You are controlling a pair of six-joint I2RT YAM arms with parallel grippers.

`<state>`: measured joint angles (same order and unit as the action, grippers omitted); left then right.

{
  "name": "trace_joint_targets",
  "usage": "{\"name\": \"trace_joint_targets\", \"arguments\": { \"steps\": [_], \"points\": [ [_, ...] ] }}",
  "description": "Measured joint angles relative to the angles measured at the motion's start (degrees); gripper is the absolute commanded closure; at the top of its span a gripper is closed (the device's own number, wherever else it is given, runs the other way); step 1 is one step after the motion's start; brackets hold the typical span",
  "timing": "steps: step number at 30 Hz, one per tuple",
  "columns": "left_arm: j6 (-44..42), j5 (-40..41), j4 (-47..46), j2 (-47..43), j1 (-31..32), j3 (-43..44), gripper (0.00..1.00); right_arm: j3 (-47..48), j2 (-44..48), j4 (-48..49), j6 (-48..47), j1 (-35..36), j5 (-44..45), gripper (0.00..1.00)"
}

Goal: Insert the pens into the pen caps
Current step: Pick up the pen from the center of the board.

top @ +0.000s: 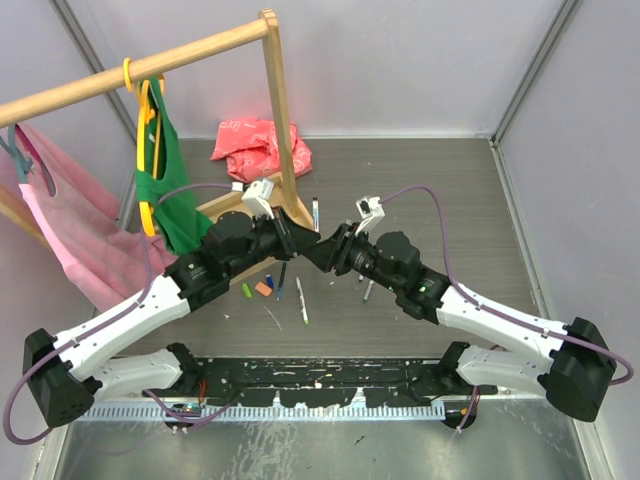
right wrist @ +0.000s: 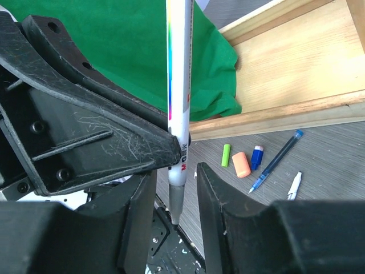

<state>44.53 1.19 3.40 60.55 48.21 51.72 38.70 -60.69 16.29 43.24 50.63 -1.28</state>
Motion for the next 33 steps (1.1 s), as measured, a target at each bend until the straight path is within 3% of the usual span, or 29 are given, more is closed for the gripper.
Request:
{"name": "trace_joint_targets", "arguments": {
  "steps": [8,12,15,19,21,27,33],
  "points": [
    [0.0,-0.5,-0.1,-0.3,0.0,-0.1,0.99,0.1,-0.4,0.0,-0.4,0.0,0.0,0.78],
    [0.0,-0.5,-0.2,-1.0,0.0,-0.6,0.84,0.3,-0.4,0.0,-0.8,0.2,0.2,0.92],
    [-0.1,-0.5,-0.2,-1.5,0.0,-0.7,0.66,0.5,-0.4,0.0,-1.1,0.4,0.1,0.98],
    [-0.9,-0.3,0.7,-3.1,-0.4,-0.6,0.5,0.8,-0.4,-0.8,-2.0,0.3,1.4,0.99],
    [-1.9,0.1,2.6,-4.3,-1.2,0.0,0.47,1.2,-0.3,-2.0,-3.5,0.3,2.8,0.98],
    [-5.8,2.8,10.8,-8.4,-4.3,7.1,0.44,4.1,2.3,-7.4,-14.1,0.3,11.0,1.0],
    [-11.3,5.8,17.8,-11.3,-4.4,15.1,0.41,6.5,7.1,-6.8,-33.6,0.2,17.9,1.0]
  ]
}}
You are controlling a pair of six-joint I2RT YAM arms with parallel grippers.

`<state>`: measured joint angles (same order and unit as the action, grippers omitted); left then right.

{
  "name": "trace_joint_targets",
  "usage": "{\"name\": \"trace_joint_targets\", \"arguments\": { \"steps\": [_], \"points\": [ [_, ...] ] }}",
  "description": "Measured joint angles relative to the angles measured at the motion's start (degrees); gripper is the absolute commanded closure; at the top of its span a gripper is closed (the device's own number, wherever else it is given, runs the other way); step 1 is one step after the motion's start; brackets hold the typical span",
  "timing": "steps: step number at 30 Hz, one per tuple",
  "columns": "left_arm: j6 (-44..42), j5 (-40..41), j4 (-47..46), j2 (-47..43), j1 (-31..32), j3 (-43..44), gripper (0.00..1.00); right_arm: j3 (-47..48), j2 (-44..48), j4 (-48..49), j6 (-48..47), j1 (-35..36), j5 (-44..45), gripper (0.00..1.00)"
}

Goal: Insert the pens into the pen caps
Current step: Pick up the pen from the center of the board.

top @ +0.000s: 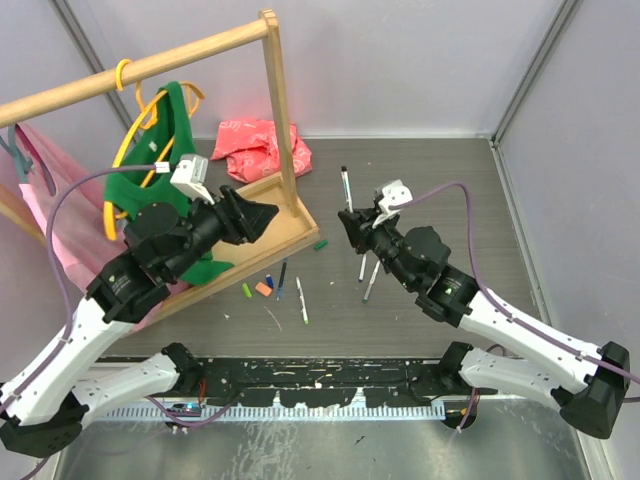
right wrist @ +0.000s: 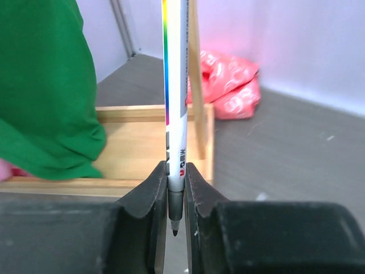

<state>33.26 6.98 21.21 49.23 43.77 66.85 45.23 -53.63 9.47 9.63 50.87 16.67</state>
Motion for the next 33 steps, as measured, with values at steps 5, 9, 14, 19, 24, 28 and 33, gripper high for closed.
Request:
{"name": "trace_joint_targets", "arguments": {
  "steps": [5,9,14,19,24,28,33],
  "points": [
    [-2.3,1.1,5.4,-0.1,0.0,2.5,0.4,0.0,1.6,1.9,-19.2,0.0,-1.3,1.0],
    [-3.0,-1.2,7.5,1.3,0.0,3.0,0.39,0.1,1.7,0.9,-33.6,0.0,-5.0,1.0],
    [-3.3,-5.5,7.8,2.2,0.0,2.6,0.37,-2.1,4.5,-0.5,-51.7,0.0,-12.0,1.0],
    [-3.6,-9.4,7.7,4.0,0.0,3.2,0.34,-7.1,9.1,-0.2,-65.9,0.0,-17.8,1.0],
    [-4.1,-13.2,7.7,8.7,0.0,6.0,0.32,-7.5,8.6,-1.1,-77.2,0.0,-19.6,1.0],
    [-4.1,-15.4,7.8,11.5,0.1,8.4,0.31,-6.9,7.3,-2.2,-85.3,0.0,-19.8,1.0],
    [-4.2,-18.1,7.9,14.5,0.2,11.1,0.31,-5.3,5.4,-5.2,-96.2,0.0,-20.0,1.0]
  ]
}}
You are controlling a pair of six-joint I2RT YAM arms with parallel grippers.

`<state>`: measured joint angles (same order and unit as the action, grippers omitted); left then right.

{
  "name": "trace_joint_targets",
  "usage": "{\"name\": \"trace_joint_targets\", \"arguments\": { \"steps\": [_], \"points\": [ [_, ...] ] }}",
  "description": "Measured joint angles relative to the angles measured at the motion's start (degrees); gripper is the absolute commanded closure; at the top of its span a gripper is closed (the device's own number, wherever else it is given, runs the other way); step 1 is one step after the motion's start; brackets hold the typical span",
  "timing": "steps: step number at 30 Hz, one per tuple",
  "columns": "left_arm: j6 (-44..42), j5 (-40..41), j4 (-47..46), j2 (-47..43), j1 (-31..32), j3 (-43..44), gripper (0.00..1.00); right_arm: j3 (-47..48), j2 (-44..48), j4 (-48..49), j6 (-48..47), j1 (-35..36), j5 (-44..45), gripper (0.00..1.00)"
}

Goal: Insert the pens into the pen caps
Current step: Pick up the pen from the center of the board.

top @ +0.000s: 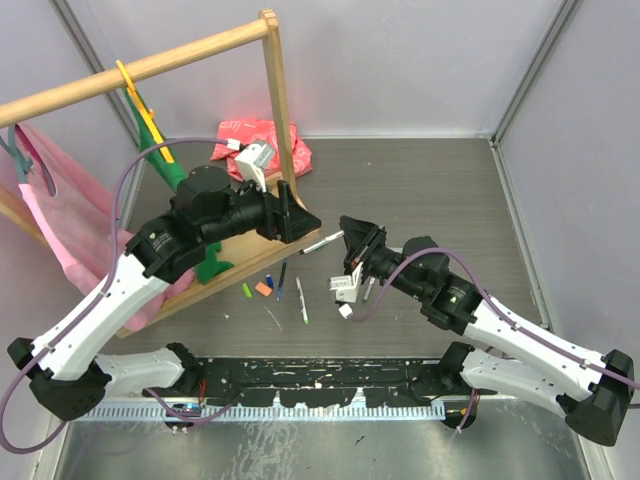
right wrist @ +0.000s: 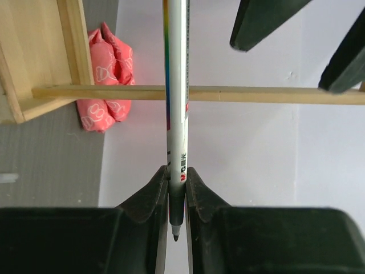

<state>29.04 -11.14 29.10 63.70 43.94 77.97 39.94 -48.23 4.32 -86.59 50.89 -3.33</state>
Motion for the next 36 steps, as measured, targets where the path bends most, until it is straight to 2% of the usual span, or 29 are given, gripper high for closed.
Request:
{"name": "trace_joint_targets", "arguments": {
  "steps": [11,17,36],
  "points": [
    [-6.7,-5.7,7.2,7.3,0.2,6.4,0.31,7.2,-2.1,-5.3,-18.2,0.0,0.2,1.0],
    [-8.8,-8.6,8.7,8.1,0.2,7.4,0.34,9.4,-2.1,-8.6,-23.0,0.0,0.7,1.0],
    [-9.2,-16.2,8.8,14.6,0.3,9.2,0.66,12.7,-3.9,-12.9,-26.1,0.6,1.0,1.0]
  ]
}}
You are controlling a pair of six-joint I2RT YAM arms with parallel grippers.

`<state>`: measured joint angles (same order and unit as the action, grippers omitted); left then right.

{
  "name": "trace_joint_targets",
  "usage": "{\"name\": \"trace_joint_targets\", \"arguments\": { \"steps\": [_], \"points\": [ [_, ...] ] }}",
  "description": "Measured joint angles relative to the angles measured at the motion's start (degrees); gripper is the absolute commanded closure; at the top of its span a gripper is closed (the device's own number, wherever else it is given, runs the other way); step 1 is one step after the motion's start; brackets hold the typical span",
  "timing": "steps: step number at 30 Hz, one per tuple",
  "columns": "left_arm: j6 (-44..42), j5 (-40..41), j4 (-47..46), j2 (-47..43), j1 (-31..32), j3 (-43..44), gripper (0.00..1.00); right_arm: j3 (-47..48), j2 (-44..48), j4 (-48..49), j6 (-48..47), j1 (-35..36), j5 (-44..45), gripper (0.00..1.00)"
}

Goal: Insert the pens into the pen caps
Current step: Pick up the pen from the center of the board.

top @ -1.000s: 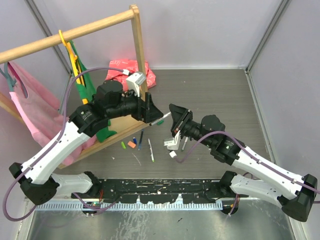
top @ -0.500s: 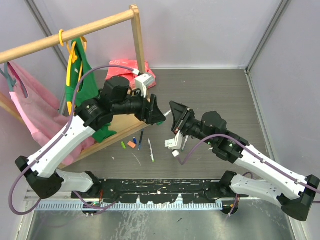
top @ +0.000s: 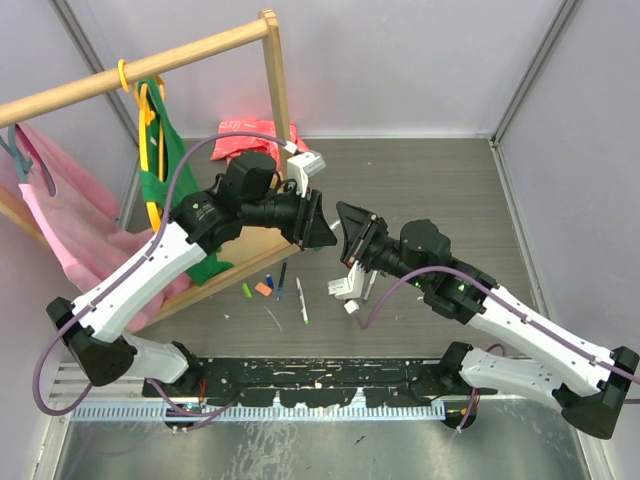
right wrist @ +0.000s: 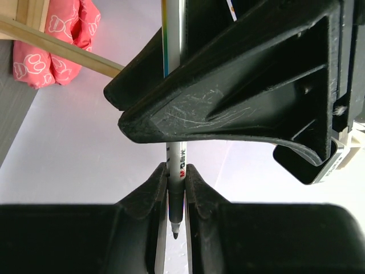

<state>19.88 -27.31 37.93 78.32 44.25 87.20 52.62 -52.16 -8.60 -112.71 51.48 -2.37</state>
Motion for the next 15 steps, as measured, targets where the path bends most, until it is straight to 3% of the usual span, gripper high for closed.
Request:
{"name": "trace_joint_targets", "arguments": {
  "steps": [10,12,15],
  "points": [
    [-0.3,-2.6,-0.2,0.3,0.3,0.5,0.94,0.4,-0.5,-0.5,-1.2,0.3,0.6,0.96],
    [-0.8,-2.9,-0.1,0.3,0.3,0.5,1.0,0.5,-0.7,-0.5,-1.2,0.3,0.7,0.91],
    [-1.1,-2.9,0.1,0.3,0.3,0.5,1.0,0.5,-0.8,-0.5,-1.2,0.4,0.8,0.81]
  ]
}}
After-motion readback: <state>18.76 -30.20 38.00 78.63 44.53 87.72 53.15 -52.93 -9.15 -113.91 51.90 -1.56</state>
